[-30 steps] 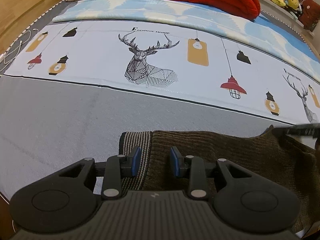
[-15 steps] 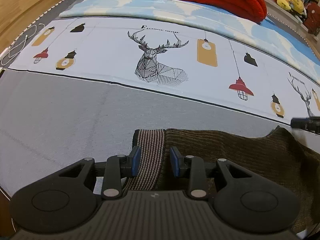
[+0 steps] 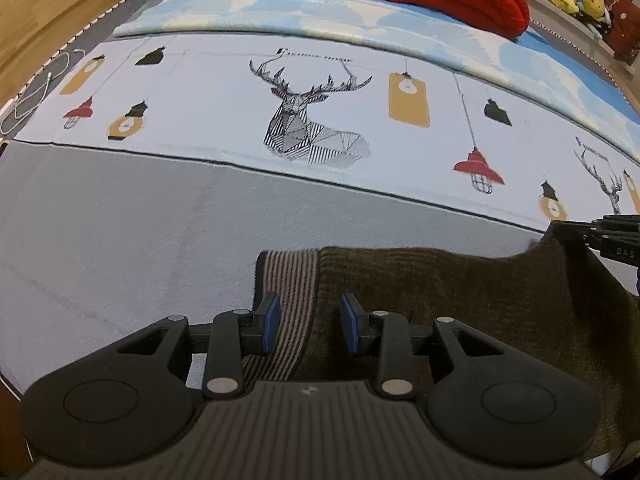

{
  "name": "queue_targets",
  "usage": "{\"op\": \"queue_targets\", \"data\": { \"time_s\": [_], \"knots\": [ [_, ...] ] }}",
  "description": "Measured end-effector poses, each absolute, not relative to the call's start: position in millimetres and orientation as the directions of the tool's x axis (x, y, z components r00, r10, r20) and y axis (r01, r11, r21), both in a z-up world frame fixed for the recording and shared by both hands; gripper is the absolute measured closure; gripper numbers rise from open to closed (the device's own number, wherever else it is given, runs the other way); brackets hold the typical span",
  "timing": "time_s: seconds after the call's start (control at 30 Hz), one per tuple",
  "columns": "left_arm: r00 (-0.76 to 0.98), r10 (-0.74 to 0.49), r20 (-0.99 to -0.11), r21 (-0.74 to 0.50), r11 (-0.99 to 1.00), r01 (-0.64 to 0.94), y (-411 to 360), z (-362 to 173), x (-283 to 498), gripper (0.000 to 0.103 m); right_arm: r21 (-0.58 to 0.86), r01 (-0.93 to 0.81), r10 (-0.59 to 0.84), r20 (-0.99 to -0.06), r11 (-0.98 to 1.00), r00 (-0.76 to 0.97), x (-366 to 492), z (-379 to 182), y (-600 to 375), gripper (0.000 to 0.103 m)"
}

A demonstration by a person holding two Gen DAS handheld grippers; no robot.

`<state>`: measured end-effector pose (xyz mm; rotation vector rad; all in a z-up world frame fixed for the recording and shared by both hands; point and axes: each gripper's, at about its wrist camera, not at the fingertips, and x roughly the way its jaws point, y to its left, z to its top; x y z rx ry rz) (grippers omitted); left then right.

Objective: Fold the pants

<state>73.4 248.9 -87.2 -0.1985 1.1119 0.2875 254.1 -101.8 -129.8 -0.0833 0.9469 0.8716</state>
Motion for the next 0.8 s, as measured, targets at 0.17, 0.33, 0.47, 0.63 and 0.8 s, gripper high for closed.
{"op": "queue_targets", "data": {
  "time_s": [0.17, 0.33, 0.47, 0.63, 0.8],
  "knots": [
    [0.366, 0.092, -0.926, -0.033, 0.946, -0.321, 256, -102, 74, 0.038, 0.140, -0.691, 0.500, -0.790, 0.709, 0.354, 250, -142, -91, 0.095],
    [0.304, 0.082, -0.949, -0.013, 0.954, -0.299, 260, -123, 72, 0.030, 0.023, -0.518, 0.348, -0.766, 0.855, 0.540, 264, -125, -114, 0.089],
    [0.297, 0.028, -0.955, -0.059, 0.959, -0.278, 266, -131, 67, 0.043, 0.077, -0.397, 0.338, -0.685, 0.915, 0.646, 264, -86, -154, 0.089],
    [0.328, 0.044, -0.943, -0.015, 0.984, -0.175, 256, -125, 59, 0.081, 0.137, -0.294, 0.315, -0.603, 0.946, 0.732, 240, -42, -212, 0.089],
    [0.371, 0.012, -0.929, -0.073, 0.974, -0.213, 268, -108, 42, 0.083, 0.191, -0.095, 0.185, -0.540, 0.977, 0.821, 199, -13, -288, 0.089]
  ]
}}
